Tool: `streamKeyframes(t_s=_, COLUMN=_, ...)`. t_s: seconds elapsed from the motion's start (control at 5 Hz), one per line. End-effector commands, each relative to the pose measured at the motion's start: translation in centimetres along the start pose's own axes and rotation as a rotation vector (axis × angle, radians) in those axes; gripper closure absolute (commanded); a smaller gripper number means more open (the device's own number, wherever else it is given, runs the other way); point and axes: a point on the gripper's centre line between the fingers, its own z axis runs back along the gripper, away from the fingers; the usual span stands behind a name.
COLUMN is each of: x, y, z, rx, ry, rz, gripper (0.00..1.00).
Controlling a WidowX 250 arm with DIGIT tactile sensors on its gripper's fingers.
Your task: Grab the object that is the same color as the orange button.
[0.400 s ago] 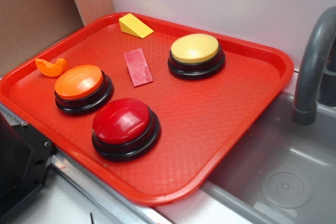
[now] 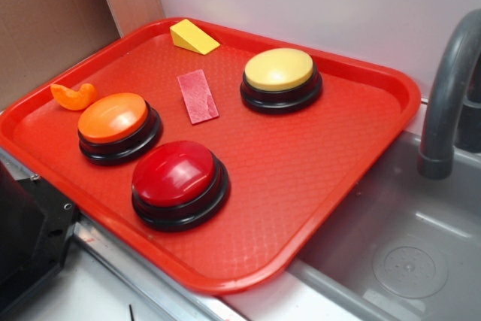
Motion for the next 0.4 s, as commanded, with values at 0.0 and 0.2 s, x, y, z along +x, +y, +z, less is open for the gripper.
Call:
streamKeyframes(t_s=0.0, x=5.2, y=4.5, z=-3.1, rx=0.055, ry=-0.055, rz=-0.076, gripper=0.00)
streamKeyframes(t_s=0.2, x=6.0, y=6.7, z=-5.0, rx=0.088, ry=-0.042, rz=-0.132, gripper=0.00)
